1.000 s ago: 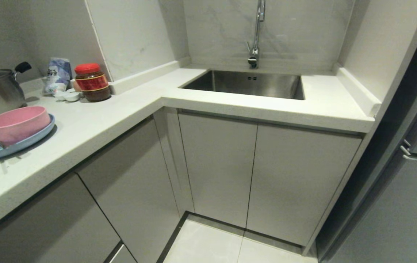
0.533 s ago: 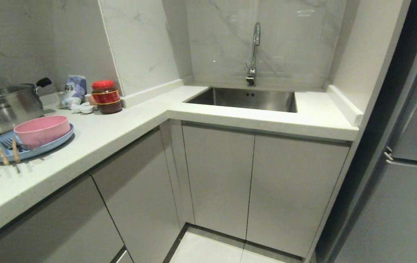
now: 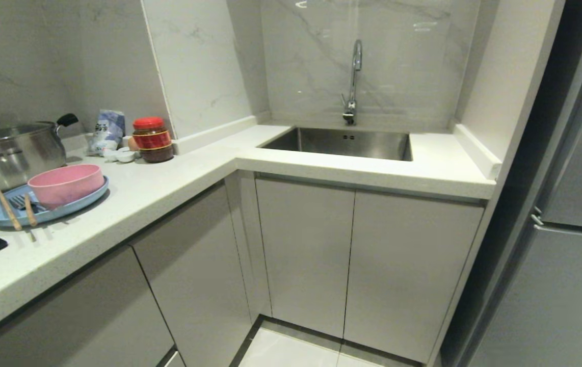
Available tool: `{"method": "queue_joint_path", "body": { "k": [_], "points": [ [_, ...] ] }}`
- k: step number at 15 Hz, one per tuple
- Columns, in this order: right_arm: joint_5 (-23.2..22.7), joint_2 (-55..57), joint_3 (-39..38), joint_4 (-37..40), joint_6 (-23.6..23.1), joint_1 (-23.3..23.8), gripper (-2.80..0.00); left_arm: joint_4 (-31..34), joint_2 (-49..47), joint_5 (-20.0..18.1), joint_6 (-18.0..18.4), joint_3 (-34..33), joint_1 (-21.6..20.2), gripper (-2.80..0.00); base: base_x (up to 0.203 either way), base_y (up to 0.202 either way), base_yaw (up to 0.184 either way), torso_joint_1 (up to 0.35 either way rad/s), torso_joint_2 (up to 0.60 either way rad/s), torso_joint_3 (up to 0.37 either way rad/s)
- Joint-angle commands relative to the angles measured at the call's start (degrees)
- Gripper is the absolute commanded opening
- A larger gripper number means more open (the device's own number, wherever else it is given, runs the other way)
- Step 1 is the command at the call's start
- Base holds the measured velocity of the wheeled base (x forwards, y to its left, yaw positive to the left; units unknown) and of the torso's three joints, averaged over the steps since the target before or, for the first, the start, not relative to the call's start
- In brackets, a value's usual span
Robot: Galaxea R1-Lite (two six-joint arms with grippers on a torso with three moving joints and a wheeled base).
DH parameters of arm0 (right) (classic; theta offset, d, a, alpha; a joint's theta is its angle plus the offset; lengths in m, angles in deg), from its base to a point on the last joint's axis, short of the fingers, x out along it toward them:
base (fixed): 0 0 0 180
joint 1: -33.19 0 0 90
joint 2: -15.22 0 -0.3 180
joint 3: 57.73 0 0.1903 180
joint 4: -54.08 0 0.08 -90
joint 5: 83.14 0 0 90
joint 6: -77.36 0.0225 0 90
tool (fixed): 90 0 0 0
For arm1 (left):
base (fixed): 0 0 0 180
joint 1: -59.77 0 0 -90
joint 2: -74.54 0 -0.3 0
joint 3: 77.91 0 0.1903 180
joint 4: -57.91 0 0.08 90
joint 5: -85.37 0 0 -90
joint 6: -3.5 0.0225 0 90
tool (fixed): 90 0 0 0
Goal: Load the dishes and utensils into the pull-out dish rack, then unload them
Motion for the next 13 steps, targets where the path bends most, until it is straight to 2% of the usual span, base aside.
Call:
{"method": "queue_joint_path", "body": {
  "k": [1, 13],
  "points": [
    [0.0, 0.0, -1.5, 0.0, 0.0, 0.0, -2.80, 0.0, 0.0, 0.0, 0.0, -0.3, 0.0, -2.80, 0.000, 0.000, 0.000, 0.000, 0.00, 0.000],
    [0.0, 0.0, -1.5, 0.0, 0.0, 0.0, -2.80, 0.0, 0.0, 0.0, 0.0, -0.3, 0.0, -2.80, 0.000, 0.000, 0.000, 0.000, 0.00, 0.000]
  ]
}}
